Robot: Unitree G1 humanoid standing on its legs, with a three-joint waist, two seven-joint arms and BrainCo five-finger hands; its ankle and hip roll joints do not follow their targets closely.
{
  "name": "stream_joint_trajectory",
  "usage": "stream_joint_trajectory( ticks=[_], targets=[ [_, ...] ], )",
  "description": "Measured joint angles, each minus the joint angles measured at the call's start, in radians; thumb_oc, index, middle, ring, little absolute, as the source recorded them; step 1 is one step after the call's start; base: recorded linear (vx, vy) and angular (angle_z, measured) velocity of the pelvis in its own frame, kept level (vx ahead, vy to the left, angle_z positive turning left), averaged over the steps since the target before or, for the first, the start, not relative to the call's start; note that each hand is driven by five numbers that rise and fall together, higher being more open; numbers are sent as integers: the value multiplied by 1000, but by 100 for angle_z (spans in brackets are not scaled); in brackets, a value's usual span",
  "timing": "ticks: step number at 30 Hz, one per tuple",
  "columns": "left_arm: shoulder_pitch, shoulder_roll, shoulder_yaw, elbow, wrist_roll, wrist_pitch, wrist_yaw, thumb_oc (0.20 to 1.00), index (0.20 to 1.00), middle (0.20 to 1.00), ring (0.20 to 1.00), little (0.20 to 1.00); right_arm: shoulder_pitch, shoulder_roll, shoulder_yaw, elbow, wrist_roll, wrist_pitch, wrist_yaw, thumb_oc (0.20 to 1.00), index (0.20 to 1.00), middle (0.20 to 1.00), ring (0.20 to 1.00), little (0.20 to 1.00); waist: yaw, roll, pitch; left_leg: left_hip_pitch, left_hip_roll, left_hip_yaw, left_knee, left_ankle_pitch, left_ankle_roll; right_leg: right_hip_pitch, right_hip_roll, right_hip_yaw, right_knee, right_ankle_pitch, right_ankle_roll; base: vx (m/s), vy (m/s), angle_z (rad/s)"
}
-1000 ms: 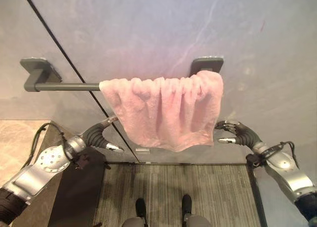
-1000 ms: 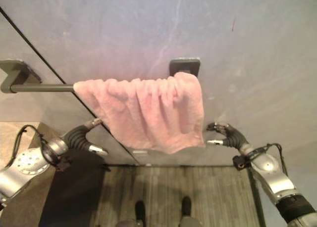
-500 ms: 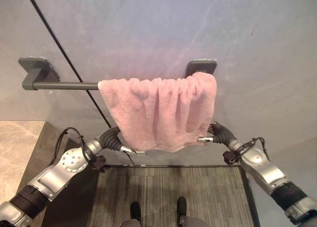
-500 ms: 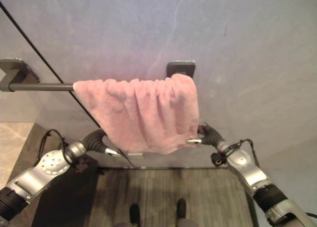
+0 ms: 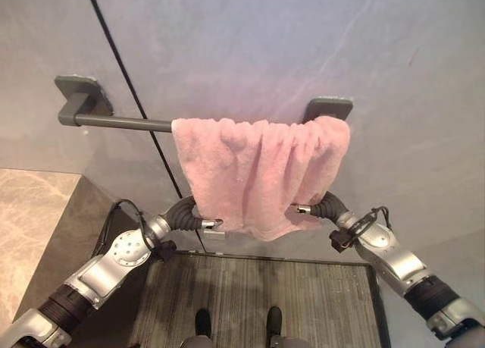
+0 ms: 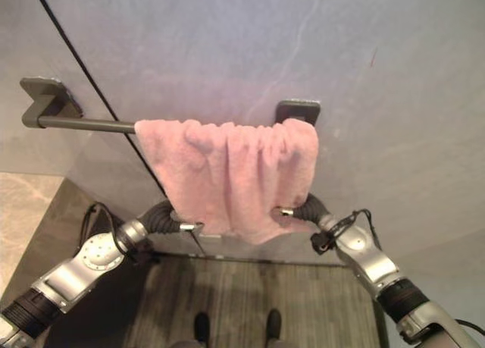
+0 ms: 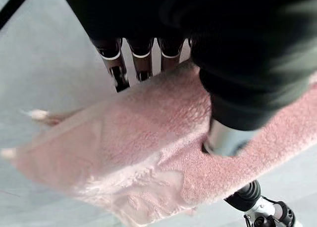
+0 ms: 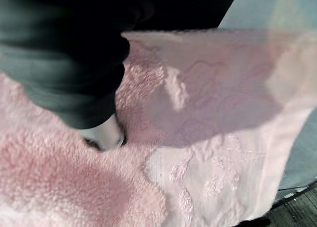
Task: Put brush and paste in cup on sink, flatten towel.
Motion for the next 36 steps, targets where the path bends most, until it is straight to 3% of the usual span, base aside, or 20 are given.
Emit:
stream_joint_trajectory(
  ticks=[9,13,16,20,23,25,26,28,34,35,36],
  targets=[
    [95,-28,93,-35,9,13,8,200,200,200,200,200,66,57,-105,-113,-4,1,-37,200,200,200,200,200,1,0,0,13,0,15,0,2,0,8,1,12,0,1,1,-14,1,-4],
    [208,-37,304,-265,-29,1,36,200,200,200,200,200,166,72,-192,-379,2,-27,-38,200,200,200,200,200,-7,0,-1,15,2,25,0,1,0,3,2,24,0,2,1,-6,3,-8],
    [284,-99,446,-348,-53,-31,74,200,200,200,200,200,194,71,-215,-497,8,-62,-35,200,200,200,200,200,-10,1,-1,15,2,24,0,1,1,3,1,24,0,2,1,3,2,1],
    [387,-97,550,-359,-67,-33,110,200,200,200,200,200,173,78,-187,-512,10,-70,-32,200,200,200,200,200,9,3,0,14,1,22,0,-1,2,4,-1,22,-1,-1,2,0,0,0],
    [456,-121,618,-340,-69,-36,143,200,200,200,200,200,148,81,-139,-508,7,-70,-28,200,200,200,200,200,57,6,1,10,0,19,0,-1,2,1,-3,19,-1,-2,3,-9,0,4],
    [459,-142,596,-274,-75,-38,154,200,200,200,200,200,127,96,-114,-472,-4,-69,-21,200,200,200,200,200,82,10,-1,-4,-4,-2,0,3,-1,-3,-6,0,0,-1,3,-17,0,22],
    [437,-145,527,-163,-75,-25,153,200,200,200,200,200,97,149,-73,-358,-31,-55,-26,200,200,200,200,200,87,11,-4,-4,-3,-8,0,3,-1,1,-6,-5,0,-1,3,-17,1,26],
    [417,-145,498,-164,-66,-16,156,200,200,200,200,200,90,192,-65,-350,-63,-39,-48,200,200,200,200,200,88,12,-3,-11,-4,-10,0,4,-1,-5,-6,-8,0,-1,3,-5,1,4],
    [371,-148,449,-127,-30,-4,153,200,200,200,200,200,96,186,-84,-342,-120,-39,-77,200,200,200,200,200,70,15,-1,-2,-4,-8,0,4,0,2,-6,-7,0,-3,5,0,0,0],
    [371,-147,444,-126,-27,-4,153,379,379,379,379,379,105,185,-91,-342,-120,-39,-81,200,200,200,200,200,65,15,-1,-1,-4,-8,0,4,0,4,-6,-7,0,-3,5,0,0,0],
    [368,-145,432,-123,-27,-4,153,868,868,868,868,868,115,185,-100,-342,-120,-40,-82,200,200,200,200,200,60,16,-1,-1,-4,-8,0,4,0,4,-6,-7,0,-3,5,0,0,0]
  ],
)
